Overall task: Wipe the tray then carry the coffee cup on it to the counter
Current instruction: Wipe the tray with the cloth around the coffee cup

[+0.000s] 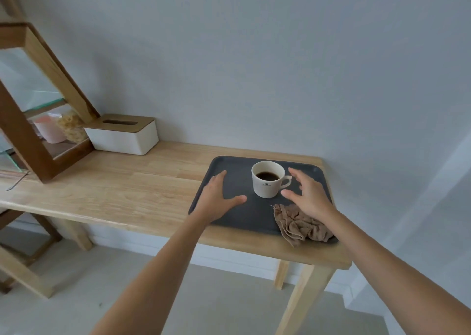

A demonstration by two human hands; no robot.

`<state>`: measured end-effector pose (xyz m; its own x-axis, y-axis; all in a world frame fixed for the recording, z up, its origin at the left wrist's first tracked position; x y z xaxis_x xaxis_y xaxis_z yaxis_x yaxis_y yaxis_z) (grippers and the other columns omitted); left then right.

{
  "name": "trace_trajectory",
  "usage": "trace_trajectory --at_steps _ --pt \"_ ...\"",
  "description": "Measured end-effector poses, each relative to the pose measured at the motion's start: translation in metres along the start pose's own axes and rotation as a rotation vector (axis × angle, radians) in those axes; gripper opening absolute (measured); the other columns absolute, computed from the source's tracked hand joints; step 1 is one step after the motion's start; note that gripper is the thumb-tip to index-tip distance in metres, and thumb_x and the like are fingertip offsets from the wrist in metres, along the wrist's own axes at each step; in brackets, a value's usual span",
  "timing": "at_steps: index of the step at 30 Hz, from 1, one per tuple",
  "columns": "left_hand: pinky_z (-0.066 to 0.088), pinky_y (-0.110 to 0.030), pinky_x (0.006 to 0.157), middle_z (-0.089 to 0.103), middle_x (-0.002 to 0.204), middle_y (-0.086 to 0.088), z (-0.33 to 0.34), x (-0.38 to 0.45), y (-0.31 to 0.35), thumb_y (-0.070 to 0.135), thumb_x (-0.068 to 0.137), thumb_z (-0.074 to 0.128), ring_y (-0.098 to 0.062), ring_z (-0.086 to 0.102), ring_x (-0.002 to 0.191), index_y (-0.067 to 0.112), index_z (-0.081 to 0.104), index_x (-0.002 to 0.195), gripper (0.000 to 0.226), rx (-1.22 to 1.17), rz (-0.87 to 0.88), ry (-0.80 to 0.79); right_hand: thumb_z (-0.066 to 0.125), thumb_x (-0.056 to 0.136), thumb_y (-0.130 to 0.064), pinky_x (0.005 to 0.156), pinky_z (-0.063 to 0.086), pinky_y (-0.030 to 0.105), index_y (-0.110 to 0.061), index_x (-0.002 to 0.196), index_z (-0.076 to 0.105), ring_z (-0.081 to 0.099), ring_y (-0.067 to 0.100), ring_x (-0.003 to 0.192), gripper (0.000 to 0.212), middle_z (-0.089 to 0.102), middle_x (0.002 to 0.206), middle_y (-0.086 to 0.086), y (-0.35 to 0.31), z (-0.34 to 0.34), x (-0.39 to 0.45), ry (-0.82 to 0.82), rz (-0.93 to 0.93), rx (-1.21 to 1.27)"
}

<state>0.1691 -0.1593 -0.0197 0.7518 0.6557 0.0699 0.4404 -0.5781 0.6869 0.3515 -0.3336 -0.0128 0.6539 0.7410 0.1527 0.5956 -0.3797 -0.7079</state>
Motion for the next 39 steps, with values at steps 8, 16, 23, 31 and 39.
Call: trace_trajectory --at_steps 8,16,23,31,39 --pt "0.043 -0.028 0.093 0.055 0.135 -0.001 0.043 0.051 0.025 0.038 0.071 0.08 -0.019 0.052 0.12 0.016 0.041 0.14 0.081 -0.181 0.059 -0.107 0.081 0.072 -0.017 0.097 0.05 0.038 -0.02 0.127 0.054 0.06 0.018 0.112 0.061 0.064 0.124 0.002 0.001 0.014 0.029 0.042 0.034 0.091" --pt "0.044 -0.029 0.091 0.062 0.119 0.006 0.029 0.076 0.008 0.042 0.065 0.083 -0.012 0.053 0.112 0.024 0.055 0.125 0.068 -0.302 0.116 -0.002 0.086 0.064 -0.014 0.091 0.055 0.043 -0.021 0.119 0.062 0.068 0.014 0.099 0.06 0.071 0.109 -0.004 -0.005 0.019 0.057 0.07 0.021 0.18" --pt "0.038 -0.02 0.084 0.061 0.111 0.008 -0.024 0.112 -0.014 0.035 0.066 0.084 -0.007 0.053 0.103 0.017 0.057 0.123 0.066 -0.305 0.106 0.025 0.085 0.064 -0.01 0.09 0.056 0.039 -0.017 0.117 0.062 0.068 0.016 0.099 0.058 0.071 0.11 -0.001 -0.05 0.045 0.108 0.033 0.006 0.226" --pt "0.042 -0.025 0.083 0.064 0.113 0.005 -0.038 0.134 -0.051 0.036 0.065 0.085 -0.009 0.054 0.099 0.017 0.058 0.122 0.065 -0.235 0.046 0.067 0.086 0.062 -0.008 0.092 0.054 0.04 -0.02 0.115 0.062 0.065 0.013 0.103 0.06 0.069 0.106 -0.006 -0.062 0.085 0.146 -0.032 0.028 0.202" --pt "0.047 -0.037 0.092 0.065 0.119 0.002 -0.032 0.136 -0.063 0.042 0.066 0.082 -0.019 0.054 0.113 0.021 0.056 0.124 0.067 -0.173 -0.013 0.056 0.084 0.065 -0.008 0.095 0.053 0.043 -0.022 0.121 0.06 0.063 0.011 0.109 0.062 0.069 0.116 -0.004 -0.052 0.098 0.148 -0.063 0.03 0.233"
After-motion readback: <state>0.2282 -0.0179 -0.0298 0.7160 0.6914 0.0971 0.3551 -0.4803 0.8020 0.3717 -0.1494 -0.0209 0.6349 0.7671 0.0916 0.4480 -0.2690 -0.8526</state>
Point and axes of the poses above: each hand's wrist, its own x-axis towards the middle knuckle, its own z-axis out of the palm, y = z × x, the point moved 4 cm from there along x, towards the middle knuckle
